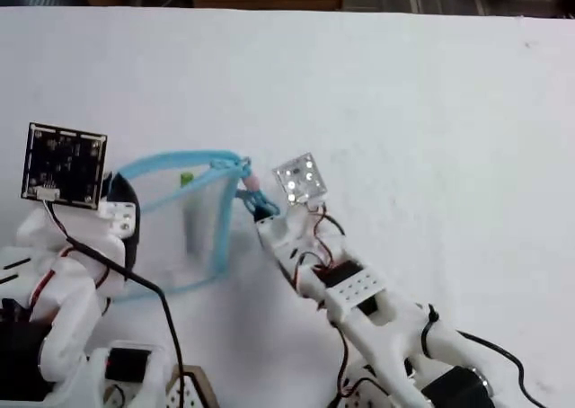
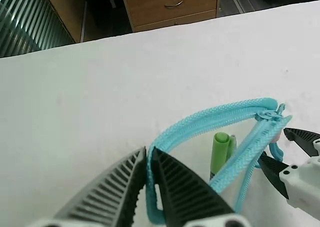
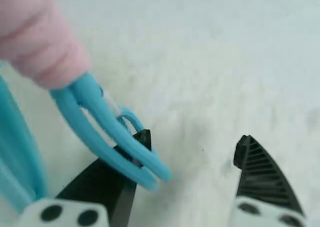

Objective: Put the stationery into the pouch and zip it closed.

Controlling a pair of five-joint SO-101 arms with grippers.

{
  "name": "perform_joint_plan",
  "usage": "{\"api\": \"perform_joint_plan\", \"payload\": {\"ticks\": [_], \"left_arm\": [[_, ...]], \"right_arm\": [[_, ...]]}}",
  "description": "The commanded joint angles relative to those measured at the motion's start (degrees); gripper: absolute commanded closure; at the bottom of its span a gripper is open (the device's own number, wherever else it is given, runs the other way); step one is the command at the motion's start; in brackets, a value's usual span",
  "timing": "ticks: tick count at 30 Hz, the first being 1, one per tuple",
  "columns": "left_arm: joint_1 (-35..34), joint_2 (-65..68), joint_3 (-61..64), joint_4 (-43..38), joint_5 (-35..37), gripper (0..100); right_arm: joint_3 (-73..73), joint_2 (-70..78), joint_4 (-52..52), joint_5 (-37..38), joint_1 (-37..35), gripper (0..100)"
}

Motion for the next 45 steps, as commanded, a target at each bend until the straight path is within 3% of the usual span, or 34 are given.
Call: {"api": "perform_joint_plan", "payload": {"ticks": [1,8,16,24,34,40,45], "left_arm": [[-0.1,0.2,1.0,2.0,-0.3,97],[-0.1,0.2,0.6,2.0,-0.3,97],[-0.1,0.2,0.7,2.0,-0.3,97],[-0.2,0.2,0.5,2.0,-0.3,97],[-0.2,0.2,0.6,2.0,-0.3,97],[-0.2,0.2,0.6,2.0,-0.3,97],[-0.2,0.2,0.7,2.0,-0.3,97]], "right_arm": [[-4.3,0.0,-2.9,0.2,-0.8,73.0],[-6.3,0.2,-6.1,0.6,-2.5,74.2],[-6.9,9.9,-18.0,7.1,-1.9,95.0],[-8.4,13.1,-26.3,7.6,2.9,95.9],[-5.9,2.9,-25.6,7.6,7.6,96.1],[-2.5,-3.3,-15.5,8.0,10.4,95.7],[0.1,-6.8,-9.2,13.2,10.4,95.7]]}}
